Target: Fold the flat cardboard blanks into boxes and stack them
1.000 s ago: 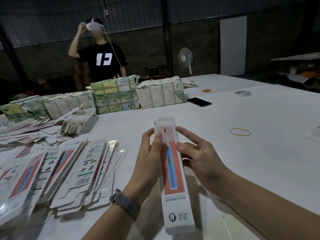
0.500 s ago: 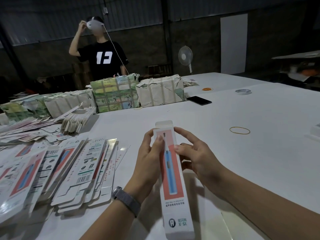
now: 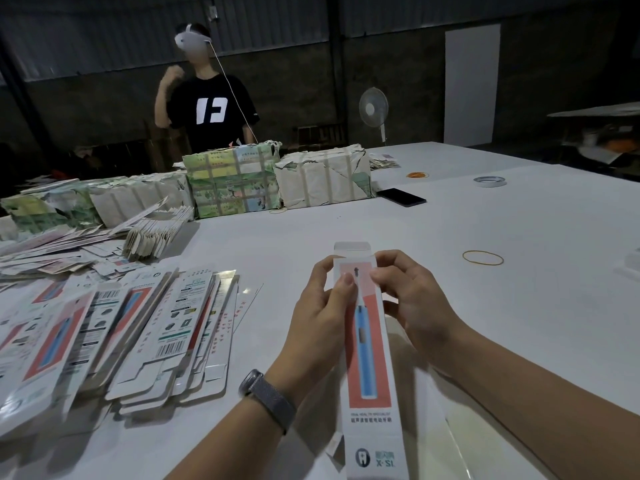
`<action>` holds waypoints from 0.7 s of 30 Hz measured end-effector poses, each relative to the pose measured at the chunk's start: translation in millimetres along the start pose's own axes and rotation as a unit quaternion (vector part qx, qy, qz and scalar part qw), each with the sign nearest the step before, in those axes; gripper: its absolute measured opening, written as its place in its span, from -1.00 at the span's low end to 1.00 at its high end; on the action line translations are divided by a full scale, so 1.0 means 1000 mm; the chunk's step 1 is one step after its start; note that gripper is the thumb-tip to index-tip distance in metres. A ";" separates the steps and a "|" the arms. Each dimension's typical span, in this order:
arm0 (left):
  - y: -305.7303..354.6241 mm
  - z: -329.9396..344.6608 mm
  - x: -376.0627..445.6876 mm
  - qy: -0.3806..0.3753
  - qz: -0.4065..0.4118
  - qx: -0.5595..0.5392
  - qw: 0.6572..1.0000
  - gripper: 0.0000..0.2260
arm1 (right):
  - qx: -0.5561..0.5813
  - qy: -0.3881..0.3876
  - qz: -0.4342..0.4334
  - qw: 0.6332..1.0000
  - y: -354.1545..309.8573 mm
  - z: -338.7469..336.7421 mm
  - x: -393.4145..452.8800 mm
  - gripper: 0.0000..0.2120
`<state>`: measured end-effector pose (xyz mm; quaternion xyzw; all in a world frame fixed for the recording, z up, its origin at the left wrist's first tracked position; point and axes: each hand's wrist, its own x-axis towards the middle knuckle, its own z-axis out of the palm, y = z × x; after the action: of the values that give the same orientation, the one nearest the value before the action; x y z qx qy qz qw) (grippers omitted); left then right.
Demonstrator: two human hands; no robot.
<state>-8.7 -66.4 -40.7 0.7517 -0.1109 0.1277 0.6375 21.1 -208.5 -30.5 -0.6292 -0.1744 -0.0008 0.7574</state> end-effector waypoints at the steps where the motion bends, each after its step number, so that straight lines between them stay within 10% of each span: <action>1: 0.000 0.000 0.000 -0.001 -0.003 0.001 1.000 -0.79 | 0.003 0.003 -0.005 1.000 0.000 0.000 0.001 -0.89; 21: 0.003 -0.002 -0.002 -0.003 -0.034 -0.024 0.999 -0.83 | -0.047 0.022 -0.054 0.997 0.000 0.000 -0.002 -0.77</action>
<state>-12.0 -64.8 -37.9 0.7398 -0.0899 0.1014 0.6590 19.3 -208.4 -31.2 -0.6539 -0.1910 -0.0636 0.7293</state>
